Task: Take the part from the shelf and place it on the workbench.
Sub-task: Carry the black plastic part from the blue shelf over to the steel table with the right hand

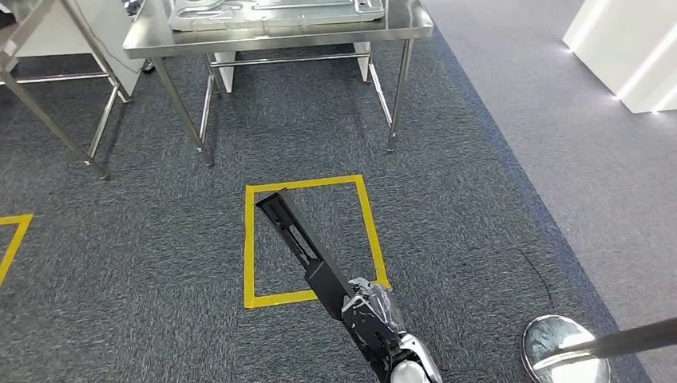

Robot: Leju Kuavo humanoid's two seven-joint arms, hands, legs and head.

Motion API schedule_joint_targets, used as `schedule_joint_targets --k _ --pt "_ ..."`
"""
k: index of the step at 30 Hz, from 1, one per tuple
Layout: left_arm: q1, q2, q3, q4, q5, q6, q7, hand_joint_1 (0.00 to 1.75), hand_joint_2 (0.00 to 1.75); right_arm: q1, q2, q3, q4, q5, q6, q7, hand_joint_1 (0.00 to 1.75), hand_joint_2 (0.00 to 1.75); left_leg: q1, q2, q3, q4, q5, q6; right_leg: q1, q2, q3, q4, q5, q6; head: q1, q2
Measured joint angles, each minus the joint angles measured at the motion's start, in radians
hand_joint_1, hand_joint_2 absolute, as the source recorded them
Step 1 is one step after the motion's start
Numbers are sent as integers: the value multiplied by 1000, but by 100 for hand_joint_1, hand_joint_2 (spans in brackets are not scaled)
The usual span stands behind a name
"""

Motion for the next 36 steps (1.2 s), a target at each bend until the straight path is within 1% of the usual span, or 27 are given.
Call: schedule_joint_targets --k 1,2,3,4,5,8,9,13,17,18,21,22,23,24,25,26,27,28,29,30,31,32,33,34,35,36 --pt "2 0 0 0 0 0 0 0 175 -1 0 0 0 -1 -3 -1 175 175 1 -16 22 -58 21 4 1 10 -2 5 -1 4 0 0" --pt "3 0 0 0 0 0 0 0 175 -2 1 0 1 -2 -7 -1 175 175 0 -30 35 -92 30 8 0 18 -5 7 -1 9 0 0" --pt "3 0 0 0 0 0 0 0 175 -2 1 0 2 -3 -12 -1 175 175 -1 -39 41 -108 28 13 -1 24 -9 7 0 15 0 0" --pt "3 0 0 0 0 0 1 0 175 -3 1 0 3 -4 -16 -1 175 175 -3 -37 41 -114 31 18 -2 29 -11 5 3 22 0 0" --pt "3 0 0 0 0 0 1 0 175 -2 2 0 4 -6 -20 -1 175 175 -4 -36 42 -116 34 20 -3 30 -11 1 6 22 0 0" --pt "2 -1 1 0 3 2 2 0 175 -5 1 0 11 -8 -30 1 175 175 -3 -35 43 -129 43 22 -1 26 -8 -7 10 1 0 0" --pt "2 -1 1 0 5 2 2 0 175 -6 1 0 13 -8 -35 1 175 175 -4 -35 43 -129 44 25 -1 25 -7 -10 11 -2 0 0" --pt "3 -1 1 0 7 2 0 0 175 -9 2 0 22 -10 -52 0 175 175 -8 -35 42 -128 45 32 -5 24 -5 -16 15 10 0 0" --pt "3 -1 6 0 20 1 -4 0 175 -8 5 0 22 -6 -71 2 175 175 -10 -35 42 -127 45 34 -8 24 -5 -18 16 29 0 0" --pt "3 -1 8 0 24 0 -4 0 175 -8 6 0 22 -4 -76 3 175 175 -10 -35 42 -126 45 34 -8 24 -5 -18 16 32 0 0" --pt "2 -1 15 0 29 -5 -5 0 175 -7 8 0 21 2 -83 7 175 175 -11 -35 42 -126 44 35 -9 24 -5 -19 16 36 0 0" --pt "2 0 17 0 30 -7 -5 0 175 -7 9 0 20 6 -84 9 175 175 -13 -35 42 -129 41 40 -10 25 -3 -20 18 40 0 0" --pt "2 0 19 0 30 -10 -6 0 175 -5 9 0 19 11 -85 13 175 175 -14 -33 45 -136 38 47 -10 25 -4 -15 27 46 0 0" --pt "2 0 20 0 30 -12 -8 0 175 -3 9 0 16 18 -86 18 175 175 -13 -31 55 -147 36 55 -10 24 -4 -9 35 52 0 0" --pt "2 0 21 0 29 -13 -9 0 175 -1 10 0 12 27 -86 24 175 175 -12 -27 66 -160 34 63 -10 14 -6 4 38 57 0 0" --pt "3 -1 22 0 28 -15 -11 0 175 -2 9 0 7 46 -87 34 175 175 -9 -23 81 -169 33 67 -8 -3 -15 25 32 60 0 0" --pt "4 -2 22 0 27 -17 -11 0 175 -6 9 0 1 72 -87 48 175 175 -7 -17 93 -175 31 69 -8 -23 -33 59 10 63 0 0" --pt "5 -2 22 0 26 -20 -11 0 175 -12 9 0 -5 106 -87 63 175 175 -6 -10 100 -178 28 68 -9 -44 -63 110 -21 66 0 0" --pt "6 -2 22 0 25 -23 -10 0 175 -19 7 0 -11 150 -88 79 175 175 -5 -4 107 -178 24 65 -13 -56 -101 170 -51 71 0 0" --pt "8 -2 22 0 23 -25 -10 0 175 -26 5 2 -16 197 -88 92 175 175 -3 2 113 -177 18 59 -18 -63 -138 224 -71 77 0 0" --pt "9 -2 23 0 21 -27 -9 0 175 -33 1 5 -22 252 -88 105 175 175 2 6 122 -176 10 51 -25 -67 -161 251 -71 84 0 0" --pt "10 -2 23 0 19 -29 -9 0 175 -41 -4 12 -29 320 -89 119 175 175 9 9 133 -175 2 41 -32 -70 -165 241 -54 92 0 0" --pt "11 -2 23 0 16 -31 -9 0 175 -53 -10 24 -36 397 -88 133 175 175 18 10 146 -174 -9 30 -40 -74 -150 196 -24 100 0 0" --pt "11 -2 23 0 13 -33 -9 0 175 -70 -18 40 -43 480 -86 147 175 175 26 12 159 -172 -23 16 -50 -81 -124 127 18 110 0 0" --pt "10 -1 23 0 10 -35 -9 0 175 -95 -28 63 -47 567 -81 163 175 175 32 15 173 -168 -36 3 -53 -89 -104 71 43 113 0 0" --pt "8 0 23 0 6 -37 -9 0 175 -125 -39 87 -50 646 -74 178 175 175 34 18 181 -167 -48 -10 -54 -95 -91 35 54 105 0 0"
